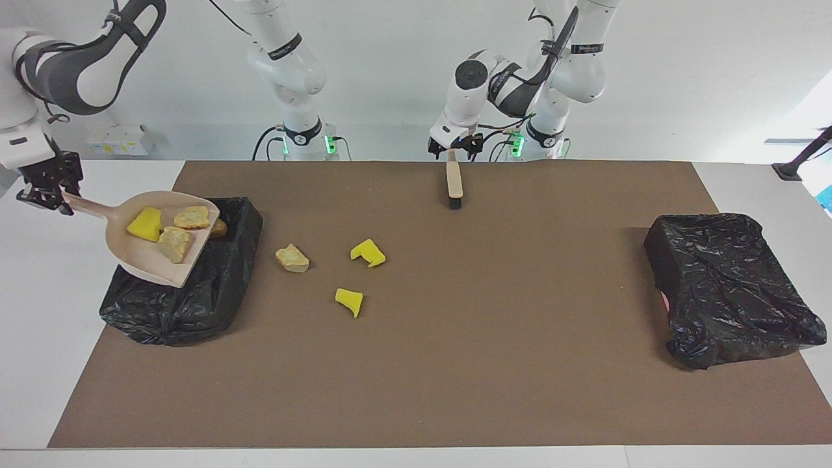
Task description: Sweep and dump trash in bin
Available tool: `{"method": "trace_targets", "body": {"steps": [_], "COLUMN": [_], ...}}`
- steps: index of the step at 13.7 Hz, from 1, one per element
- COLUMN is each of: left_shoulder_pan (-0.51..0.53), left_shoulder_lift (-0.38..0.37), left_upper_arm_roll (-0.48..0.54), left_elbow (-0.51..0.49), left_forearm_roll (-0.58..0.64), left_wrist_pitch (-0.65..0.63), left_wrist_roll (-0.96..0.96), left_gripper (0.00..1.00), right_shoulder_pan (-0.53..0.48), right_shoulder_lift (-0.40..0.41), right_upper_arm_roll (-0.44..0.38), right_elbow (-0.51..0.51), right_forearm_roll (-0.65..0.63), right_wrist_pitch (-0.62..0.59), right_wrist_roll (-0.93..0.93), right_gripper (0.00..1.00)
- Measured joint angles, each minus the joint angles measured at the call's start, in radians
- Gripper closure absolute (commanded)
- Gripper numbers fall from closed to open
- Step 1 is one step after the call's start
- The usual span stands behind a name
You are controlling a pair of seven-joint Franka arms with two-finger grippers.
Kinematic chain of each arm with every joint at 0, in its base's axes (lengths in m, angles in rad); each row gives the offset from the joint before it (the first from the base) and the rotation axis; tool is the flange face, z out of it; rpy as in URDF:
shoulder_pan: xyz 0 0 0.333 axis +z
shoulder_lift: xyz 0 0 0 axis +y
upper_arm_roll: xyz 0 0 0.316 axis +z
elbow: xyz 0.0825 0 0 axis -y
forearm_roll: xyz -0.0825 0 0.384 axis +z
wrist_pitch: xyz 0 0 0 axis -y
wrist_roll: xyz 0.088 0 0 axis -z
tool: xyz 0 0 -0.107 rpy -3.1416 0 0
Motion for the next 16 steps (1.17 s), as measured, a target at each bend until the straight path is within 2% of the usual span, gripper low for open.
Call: {"method": "trace_targets", "body": {"steps": [5, 9, 13, 16], "left_shoulder_pan": [0.170, 0.321, 0.446, 0.524], "left_shoulder_lift": [0.063, 0.117, 0.152, 0.169], "left_upper_arm_roll": [0.005, 0.008, 0.009, 0.010], "left_elbow": [0.158, 0.331, 0.531, 0.635], "left_forearm_roll": [0.166, 0.210, 0.218, 0.239], "left_wrist_pitch": [0.001, -0.013, -0.140, -0.208], "left_wrist_roll": [0.122, 0.263, 0.409, 0.491], "left_gripper": [0.00, 0.00, 0.00, 0.00], "right_shoulder_pan": [0.018, 0.066, 0.115, 0.149], "right_shoulder_lift": [0.001, 0.007, 0.007, 0.004], "right_upper_arm_roll": [0.007, 0.009, 0.010, 0.011], "right_elbow": [0.000, -0.003, -0.015, -0.014], "right_forearm_roll": [-0.182, -0.335, -0.503, -0.608], "right_wrist_pitch": [0.015, 0.014, -0.018, -0.053], "right_wrist_roll": [0.118, 0.284, 0.459, 0.561], "right_gripper": [1.00, 1.00, 1.00, 1.00]}}
